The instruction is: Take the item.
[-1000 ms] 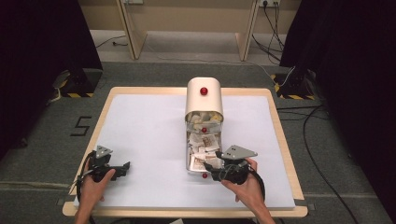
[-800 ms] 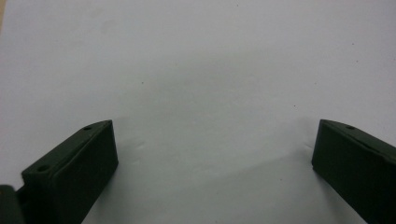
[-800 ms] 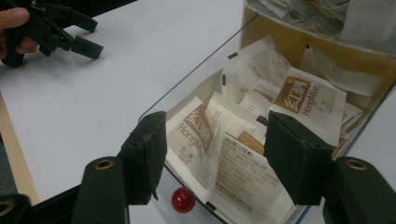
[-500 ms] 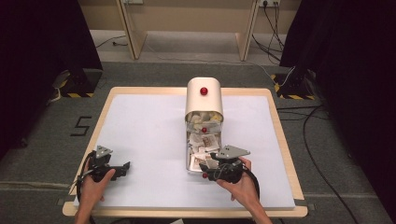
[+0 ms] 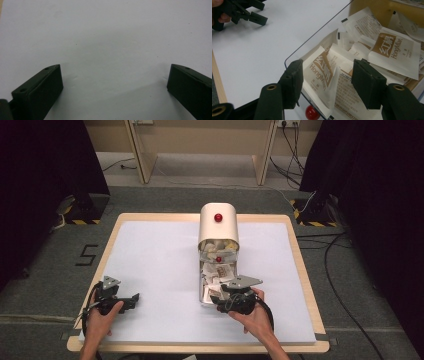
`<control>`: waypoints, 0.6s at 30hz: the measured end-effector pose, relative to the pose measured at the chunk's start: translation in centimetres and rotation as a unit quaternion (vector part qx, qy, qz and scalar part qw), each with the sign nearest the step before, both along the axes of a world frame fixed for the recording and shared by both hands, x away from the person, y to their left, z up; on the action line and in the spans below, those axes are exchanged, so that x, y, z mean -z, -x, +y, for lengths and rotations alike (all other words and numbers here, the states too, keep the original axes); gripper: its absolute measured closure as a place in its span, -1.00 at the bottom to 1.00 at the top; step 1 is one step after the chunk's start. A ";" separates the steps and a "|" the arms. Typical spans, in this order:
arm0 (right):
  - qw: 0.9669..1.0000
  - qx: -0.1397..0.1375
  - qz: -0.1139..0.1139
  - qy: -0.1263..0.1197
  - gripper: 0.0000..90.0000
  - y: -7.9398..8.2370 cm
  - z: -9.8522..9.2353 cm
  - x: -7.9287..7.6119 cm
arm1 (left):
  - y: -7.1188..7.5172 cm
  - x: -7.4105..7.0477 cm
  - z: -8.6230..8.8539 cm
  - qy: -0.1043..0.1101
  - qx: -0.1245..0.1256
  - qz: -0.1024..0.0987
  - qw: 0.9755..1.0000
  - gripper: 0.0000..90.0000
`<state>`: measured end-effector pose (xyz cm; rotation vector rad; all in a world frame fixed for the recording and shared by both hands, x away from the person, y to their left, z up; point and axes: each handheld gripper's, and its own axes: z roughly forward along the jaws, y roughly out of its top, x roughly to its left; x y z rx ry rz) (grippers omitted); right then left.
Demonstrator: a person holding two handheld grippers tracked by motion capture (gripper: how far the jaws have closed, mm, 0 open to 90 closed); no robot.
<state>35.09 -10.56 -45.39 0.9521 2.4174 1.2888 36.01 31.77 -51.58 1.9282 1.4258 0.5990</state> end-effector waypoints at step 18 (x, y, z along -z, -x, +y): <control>0.999 -0.033 0.006 0.015 0.51 -0.1 1.4 0.7 | 0.0 0.0 0.0 0.000 0.000 0.000 1.000 -1.00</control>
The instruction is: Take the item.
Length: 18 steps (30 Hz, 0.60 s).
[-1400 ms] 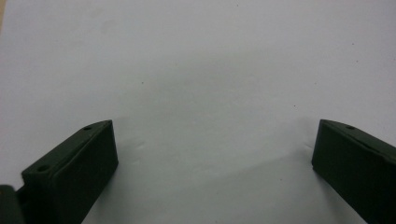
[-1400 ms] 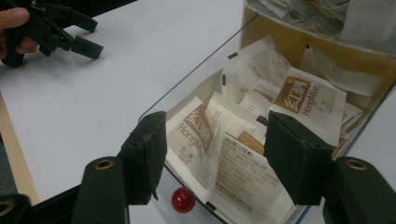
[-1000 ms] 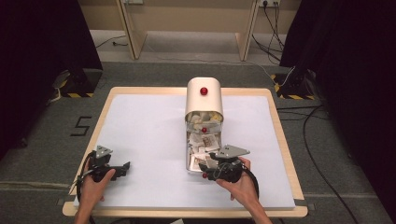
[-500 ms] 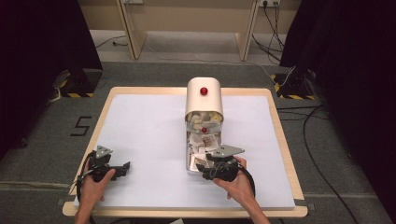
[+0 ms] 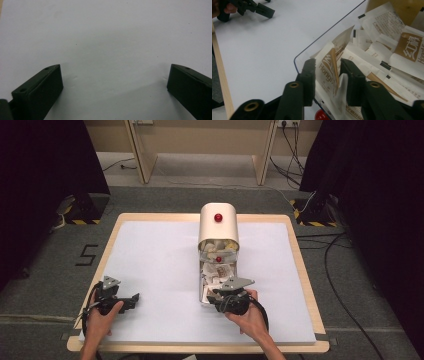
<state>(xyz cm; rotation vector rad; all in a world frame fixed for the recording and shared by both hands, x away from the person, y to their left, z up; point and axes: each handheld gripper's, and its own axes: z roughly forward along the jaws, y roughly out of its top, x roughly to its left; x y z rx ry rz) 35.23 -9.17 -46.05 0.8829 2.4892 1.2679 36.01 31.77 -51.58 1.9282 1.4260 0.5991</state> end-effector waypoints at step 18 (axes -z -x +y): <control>0.999 0.007 -0.043 -0.022 0.85 0.2 -1.6 -2.2 | 0.0 0.0 0.0 0.002 -0.001 -0.001 1.000 -1.00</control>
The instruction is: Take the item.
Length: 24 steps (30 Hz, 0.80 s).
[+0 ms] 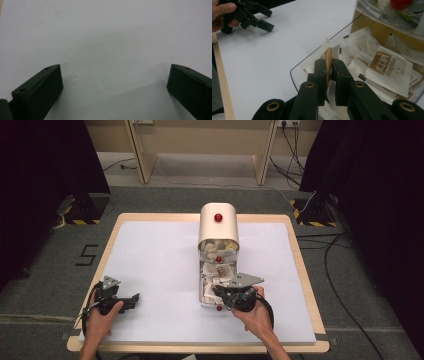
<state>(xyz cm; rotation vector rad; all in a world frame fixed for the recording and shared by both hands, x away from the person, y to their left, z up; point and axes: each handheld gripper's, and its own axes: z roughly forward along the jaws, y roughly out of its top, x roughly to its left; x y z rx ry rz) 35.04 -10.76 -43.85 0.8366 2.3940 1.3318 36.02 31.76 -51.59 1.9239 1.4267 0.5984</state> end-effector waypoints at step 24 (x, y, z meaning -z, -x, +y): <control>0.998 0.039 -0.020 -0.040 0.84 -0.4 -3.3 -2.2 | 0.0 0.0 0.0 -0.001 0.001 0.001 1.000 -1.00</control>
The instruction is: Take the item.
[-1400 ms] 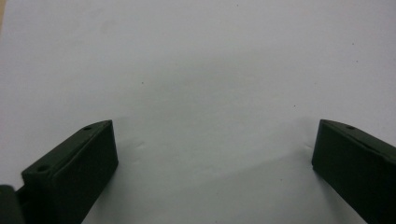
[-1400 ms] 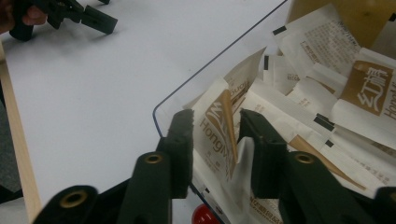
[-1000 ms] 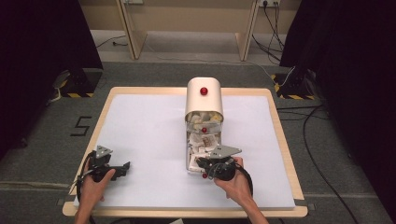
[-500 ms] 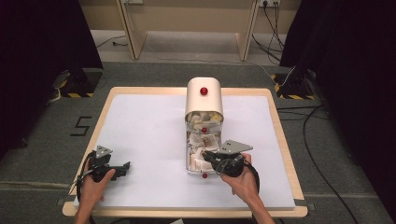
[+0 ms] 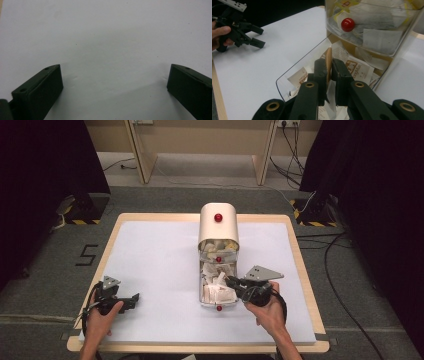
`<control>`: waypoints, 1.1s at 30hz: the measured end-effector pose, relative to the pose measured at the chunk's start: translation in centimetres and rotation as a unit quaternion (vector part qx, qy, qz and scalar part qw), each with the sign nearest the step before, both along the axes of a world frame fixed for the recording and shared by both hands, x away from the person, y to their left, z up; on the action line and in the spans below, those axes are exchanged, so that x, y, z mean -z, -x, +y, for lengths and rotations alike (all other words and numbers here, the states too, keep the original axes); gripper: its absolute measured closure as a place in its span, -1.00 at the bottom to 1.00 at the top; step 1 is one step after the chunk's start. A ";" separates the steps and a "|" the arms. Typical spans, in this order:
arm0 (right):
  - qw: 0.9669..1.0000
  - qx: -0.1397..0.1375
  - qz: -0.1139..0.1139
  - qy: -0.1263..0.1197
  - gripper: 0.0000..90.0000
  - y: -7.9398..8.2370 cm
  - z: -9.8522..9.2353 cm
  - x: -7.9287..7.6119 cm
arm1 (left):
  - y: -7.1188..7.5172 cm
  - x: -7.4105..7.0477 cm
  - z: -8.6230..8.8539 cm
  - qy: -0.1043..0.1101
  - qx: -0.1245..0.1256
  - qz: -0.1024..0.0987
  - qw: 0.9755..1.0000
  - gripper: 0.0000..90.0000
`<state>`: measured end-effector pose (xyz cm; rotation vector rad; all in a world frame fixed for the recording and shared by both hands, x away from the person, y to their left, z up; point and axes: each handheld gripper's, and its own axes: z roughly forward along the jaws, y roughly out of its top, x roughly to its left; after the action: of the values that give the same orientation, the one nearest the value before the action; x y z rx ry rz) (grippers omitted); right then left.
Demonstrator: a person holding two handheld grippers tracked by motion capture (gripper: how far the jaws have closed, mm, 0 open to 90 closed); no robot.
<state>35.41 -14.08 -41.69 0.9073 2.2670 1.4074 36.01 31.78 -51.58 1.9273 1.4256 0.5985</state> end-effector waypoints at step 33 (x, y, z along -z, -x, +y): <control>0.998 0.052 -0.015 -0.028 0.84 -0.4 -4.4 -1.4 | 0.0 0.0 0.0 0.000 0.000 0.000 1.000 -1.00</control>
<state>35.78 -18.46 -40.25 1.0003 2.1362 1.4341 36.01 31.78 -51.58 1.9273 1.4255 0.5982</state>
